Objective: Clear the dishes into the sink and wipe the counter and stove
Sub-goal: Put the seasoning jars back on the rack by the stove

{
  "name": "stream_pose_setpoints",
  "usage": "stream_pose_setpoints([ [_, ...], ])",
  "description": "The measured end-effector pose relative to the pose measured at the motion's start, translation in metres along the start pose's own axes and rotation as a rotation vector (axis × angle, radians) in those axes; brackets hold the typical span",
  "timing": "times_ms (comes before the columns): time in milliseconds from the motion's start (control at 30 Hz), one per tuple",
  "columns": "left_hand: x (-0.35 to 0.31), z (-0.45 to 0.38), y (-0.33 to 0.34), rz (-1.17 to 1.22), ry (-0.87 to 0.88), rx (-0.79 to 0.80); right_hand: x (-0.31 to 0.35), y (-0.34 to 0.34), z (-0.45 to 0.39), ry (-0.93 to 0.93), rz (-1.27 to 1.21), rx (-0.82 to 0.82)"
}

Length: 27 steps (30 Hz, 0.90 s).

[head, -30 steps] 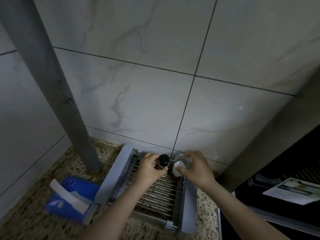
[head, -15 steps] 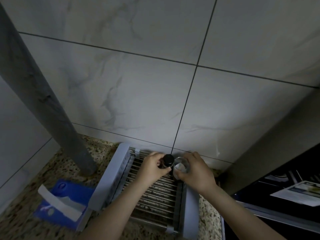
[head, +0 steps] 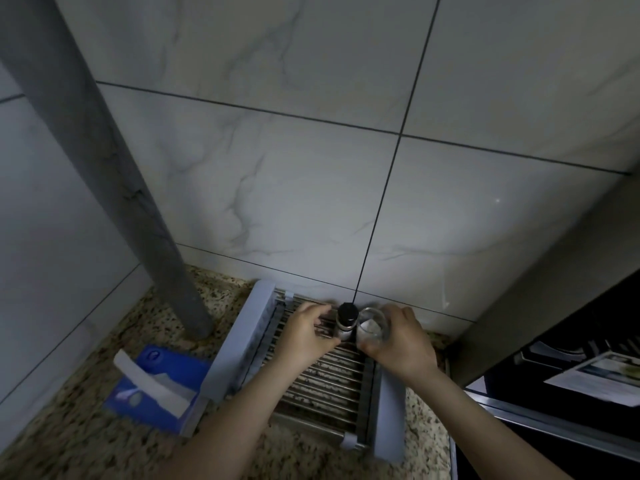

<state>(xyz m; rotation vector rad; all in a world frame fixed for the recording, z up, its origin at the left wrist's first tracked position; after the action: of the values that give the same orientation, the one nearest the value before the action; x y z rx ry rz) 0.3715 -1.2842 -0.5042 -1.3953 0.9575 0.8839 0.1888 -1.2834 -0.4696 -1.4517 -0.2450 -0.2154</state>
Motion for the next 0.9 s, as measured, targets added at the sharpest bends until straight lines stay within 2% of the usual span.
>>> stream_pose_setpoints([
  [300,-0.029,0.047,-0.040,0.003,-0.070,-0.099,0.009,-0.032,0.041,-0.020,-0.064,-0.118],
  [533,-0.073,0.130,-0.071,0.021,-0.128,-0.236,0.004,-0.057,0.095,0.019,-0.263,-0.135],
  [733,-0.103,0.218,-0.091,0.027,-0.198,-0.387,0.017,-0.067,0.152,-0.135,-0.312,-0.066],
  [900,-0.106,0.289,-0.114,-0.061,-0.214,-0.473,0.049,-0.060,0.197,-0.311,-0.380,0.126],
])
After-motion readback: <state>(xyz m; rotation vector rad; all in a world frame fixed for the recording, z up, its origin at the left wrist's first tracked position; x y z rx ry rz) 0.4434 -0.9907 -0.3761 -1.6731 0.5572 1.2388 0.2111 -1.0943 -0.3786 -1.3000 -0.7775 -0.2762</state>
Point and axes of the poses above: each hand's wrist, its own z-axis away from the middle knuckle, its own y-axis out of the palm, x = y × z, the point moved 3 cm from there along -z, towards the middle knuckle, and after that the axes turned 15 degrees about z, right-handed, at the moved point
